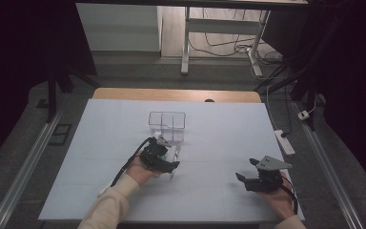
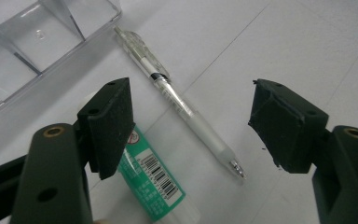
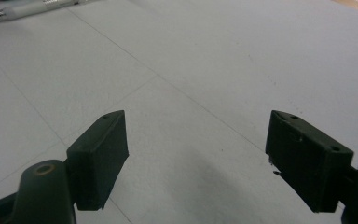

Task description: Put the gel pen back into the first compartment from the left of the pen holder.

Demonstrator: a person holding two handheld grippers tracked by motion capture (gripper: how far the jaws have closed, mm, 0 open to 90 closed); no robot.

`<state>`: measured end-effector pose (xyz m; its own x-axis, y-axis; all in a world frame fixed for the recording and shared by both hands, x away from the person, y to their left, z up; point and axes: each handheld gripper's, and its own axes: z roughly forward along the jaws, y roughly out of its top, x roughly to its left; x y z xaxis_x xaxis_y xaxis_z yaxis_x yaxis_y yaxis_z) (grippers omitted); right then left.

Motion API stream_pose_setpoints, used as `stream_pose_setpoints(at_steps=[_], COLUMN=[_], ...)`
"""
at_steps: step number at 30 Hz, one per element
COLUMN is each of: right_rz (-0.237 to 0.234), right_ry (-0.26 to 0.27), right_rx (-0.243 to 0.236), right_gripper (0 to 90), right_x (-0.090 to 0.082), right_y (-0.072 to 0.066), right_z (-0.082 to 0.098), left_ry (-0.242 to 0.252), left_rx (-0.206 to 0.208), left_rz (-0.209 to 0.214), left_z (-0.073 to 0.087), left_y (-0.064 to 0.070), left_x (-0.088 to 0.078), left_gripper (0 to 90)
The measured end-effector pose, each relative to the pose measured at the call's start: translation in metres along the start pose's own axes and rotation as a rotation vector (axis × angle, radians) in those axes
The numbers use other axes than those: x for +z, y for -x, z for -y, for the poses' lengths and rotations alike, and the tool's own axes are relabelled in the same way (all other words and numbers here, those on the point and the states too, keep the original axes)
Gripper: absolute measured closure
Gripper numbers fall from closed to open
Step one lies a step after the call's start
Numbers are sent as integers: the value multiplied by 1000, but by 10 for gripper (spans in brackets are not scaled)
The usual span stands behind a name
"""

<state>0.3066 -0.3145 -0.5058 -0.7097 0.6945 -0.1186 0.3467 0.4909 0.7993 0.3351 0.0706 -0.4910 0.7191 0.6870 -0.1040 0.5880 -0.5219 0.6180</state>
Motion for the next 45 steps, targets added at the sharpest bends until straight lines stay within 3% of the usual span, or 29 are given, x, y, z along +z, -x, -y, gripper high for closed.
stream_pose_setpoints(at_steps=[15,24,45], right_rz=[-3,-1,-12], right_ry=[4,7,13], right_rx=[0,-5,-8], right_gripper=[208,208,209], right_x=[0,-2,-1], right_y=[-1,-1,-3], right_z=[0,-1,-1], left_ry=[-48,-77,-167], left_rx=[-25,-20,-40], left_rz=[-31,-51,-100], left_z=[-10,-17,-3], left_y=[3,7,20], left_x=[17,23,34], left_gripper=[372,421,480])
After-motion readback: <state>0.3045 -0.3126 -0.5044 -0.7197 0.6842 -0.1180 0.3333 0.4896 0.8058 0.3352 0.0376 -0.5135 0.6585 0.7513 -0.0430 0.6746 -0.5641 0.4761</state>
